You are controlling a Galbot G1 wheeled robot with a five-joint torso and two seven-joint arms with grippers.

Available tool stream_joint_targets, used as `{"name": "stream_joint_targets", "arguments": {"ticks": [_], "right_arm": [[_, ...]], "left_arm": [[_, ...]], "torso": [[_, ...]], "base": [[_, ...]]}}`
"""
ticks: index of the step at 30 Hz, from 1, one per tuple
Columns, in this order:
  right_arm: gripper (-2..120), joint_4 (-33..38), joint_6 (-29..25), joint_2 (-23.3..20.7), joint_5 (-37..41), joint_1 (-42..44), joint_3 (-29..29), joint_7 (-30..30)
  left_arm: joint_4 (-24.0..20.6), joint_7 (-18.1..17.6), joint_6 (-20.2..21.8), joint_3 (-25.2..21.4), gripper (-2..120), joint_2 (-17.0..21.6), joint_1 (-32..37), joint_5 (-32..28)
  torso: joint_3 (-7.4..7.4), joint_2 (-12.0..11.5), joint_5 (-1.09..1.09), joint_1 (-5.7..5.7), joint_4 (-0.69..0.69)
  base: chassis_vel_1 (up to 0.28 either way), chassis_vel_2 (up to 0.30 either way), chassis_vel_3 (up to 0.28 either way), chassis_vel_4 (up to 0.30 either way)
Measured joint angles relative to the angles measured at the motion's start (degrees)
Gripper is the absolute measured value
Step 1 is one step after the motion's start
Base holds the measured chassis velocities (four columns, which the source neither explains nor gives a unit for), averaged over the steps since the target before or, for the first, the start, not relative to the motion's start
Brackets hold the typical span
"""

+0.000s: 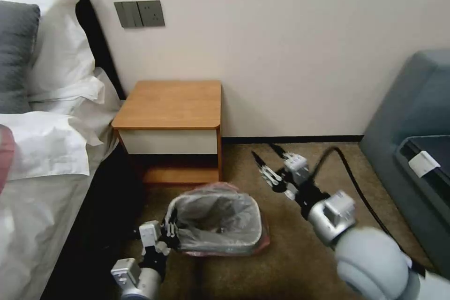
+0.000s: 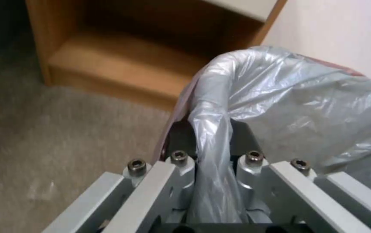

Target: Pick up the garbage bag from the table and place it over the trash can.

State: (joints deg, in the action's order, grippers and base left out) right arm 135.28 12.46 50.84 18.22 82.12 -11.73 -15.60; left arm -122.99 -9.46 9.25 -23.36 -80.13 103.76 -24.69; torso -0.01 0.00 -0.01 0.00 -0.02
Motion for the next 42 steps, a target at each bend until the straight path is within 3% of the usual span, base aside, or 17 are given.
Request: {"name": "stream_joint_targets", "arguments": {"ticks": [3, 4, 9, 17, 19, 23, 26, 29, 36, 42], "right_arm": [[84, -0.9, -0.6, 1.3, -0.1, 0.1, -0.7, -0.1], [84, -0.9, -0.6, 1.3, -0.1, 0.1, -0.7, -0.1], [99, -1.8, -0.9, 1.4, 0.6, -1.1, -1.0, -0.4], [100, -1.6, -0.9, 1.8, 1.7, -1.6, -0.9, -1.2], [100, -1.3, -0.9, 2.0, 1.9, -1.6, -0.7, -1.5], [100, -1.1, -1.0, 2.2, 2.0, -1.4, -0.5, -1.9], [100, -0.9, -1.3, 2.5, 2.1, -1.0, -0.4, -2.5], [100, -0.7, -1.5, 2.6, 2.1, -0.6, -0.3, -2.8], [100, -0.6, -1.7, 2.6, 2.1, -0.4, -0.3, -3.0], [100, -0.5, -1.7, 2.7, 2.2, -0.5, -0.1, -3.0]], "left_arm": [[2.6, -0.9, 0.6, 1.1, 8, -0.4, -0.9, 0.5], [2.6, -0.9, 0.6, 1.1, 8, -0.4, -0.9, 0.5], [4.2, -1.9, 0.6, 1.8, 26, -1.0, -1.1, 1.8], [3.8, -2.5, 0.6, 1.4, 52, -1.3, -0.4, 4.0], [3.3, -2.3, 0.4, 1.1, 64, -1.3, 0.0, 5.6], [3.0, -1.9, 0.1, 1.0, 73, -1.4, 0.2, 6.1], [2.9, 0.3, -1.1, 0.7, 89, -1.5, 0.4, 6.0], [3.0, 2.5, -1.1, 0.2, 97, -1.3, 0.4, 4.1], [4.0, 5.9, -0.1, -0.8, 100, -0.8, 0.2, 0.9], [2.1, 8.0, 0.0, -1.9, 100, -0.3, 0.8, -0.4]], "torso": [[0.01, 0.0, 0.0, 0.0, 0.02], [0.01, 0.0, 0.0, 0.0, 0.02], [0.01, 0.0, 0.01, 0.0, 0.03], [0.01, 0.0, 0.0, 0.0, 0.01], [0.01, 0.0, 0.0, 0.0, 0.01], [0.01, 0.0, 0.0, 0.0, 0.01], [0.01, 0.0, 0.0, 0.0, 0.02], [0.01, 0.0, 0.0, 0.0, 0.01], [0.01, 0.0, 0.0, 0.0, 0.01], [0.01, 0.0, 0.01, 0.0, 0.01]], "base": [[0.0, 0.0, 0.0, 0.0], [0.0, 0.0, 0.0, 0.0], [0.0, 0.0, 0.0, 0.0], [0.0, 0.0, 0.0, 0.0], [0.0, 0.0, 0.0, 0.0], [0.0, 0.0, 0.0, 0.0], [0.0, 0.0, 0.0, 0.0], [0.0, 0.0, 0.0, 0.0], [0.0, 0.0, 0.0, 0.0], [0.0, 0.0, 0.0, 0.0]]}}
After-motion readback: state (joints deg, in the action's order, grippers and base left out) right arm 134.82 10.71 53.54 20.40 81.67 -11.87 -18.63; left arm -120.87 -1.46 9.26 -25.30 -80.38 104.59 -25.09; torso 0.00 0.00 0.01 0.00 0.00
